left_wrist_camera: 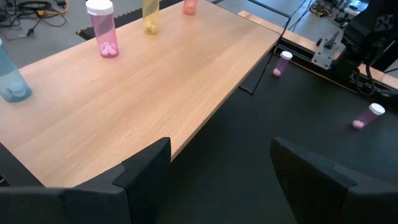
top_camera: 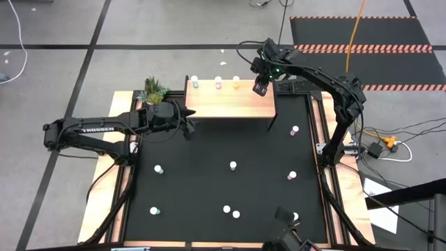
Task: Pick and place medicine bottles onto shelf by color
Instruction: Put the top left pink pill bottle on the shelf, then put the bottom right pink pill bottle aligned with the other pink pill bottle on the shelf
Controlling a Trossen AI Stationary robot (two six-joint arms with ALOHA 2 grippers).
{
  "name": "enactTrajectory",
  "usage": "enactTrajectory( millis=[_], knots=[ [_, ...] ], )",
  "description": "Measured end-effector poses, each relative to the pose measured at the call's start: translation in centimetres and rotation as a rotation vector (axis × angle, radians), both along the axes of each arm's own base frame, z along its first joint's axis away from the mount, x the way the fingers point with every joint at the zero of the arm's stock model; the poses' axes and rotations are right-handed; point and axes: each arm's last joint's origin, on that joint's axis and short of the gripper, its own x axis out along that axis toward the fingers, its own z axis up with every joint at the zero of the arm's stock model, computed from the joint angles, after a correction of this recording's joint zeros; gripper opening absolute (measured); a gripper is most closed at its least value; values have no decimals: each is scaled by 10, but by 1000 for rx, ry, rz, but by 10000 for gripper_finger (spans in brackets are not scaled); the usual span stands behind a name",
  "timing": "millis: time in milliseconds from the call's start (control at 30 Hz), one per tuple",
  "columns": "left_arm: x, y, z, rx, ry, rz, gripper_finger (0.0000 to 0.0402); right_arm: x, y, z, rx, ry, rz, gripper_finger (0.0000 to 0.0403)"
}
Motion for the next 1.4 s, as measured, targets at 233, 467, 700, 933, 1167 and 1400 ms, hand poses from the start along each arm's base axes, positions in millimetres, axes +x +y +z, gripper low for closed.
enactTrajectory(
  millis=[233,467,700,933,1167,1400],
  knots=[
    [0,0,0,-28,-14,17,273,0,0,0,-1,0,1,150],
    [0,0,0,-31,-15,10,273,1,0,2,0,-23,-25,209],
    [0,-1,0,-35,-12,-24,273,-6,6,19,-25,-93,-68,237],
    [-3,-3,4,5,-3,-87,273,-18,35,47,2,-158,-128,238],
    [-18,-6,17,135,-7,-152,273,-1,125,77,45,-267,-47,236],
    [-26,-11,27,229,-37,-267,273,31,229,69,-59,-284,82,236]
  ],
)
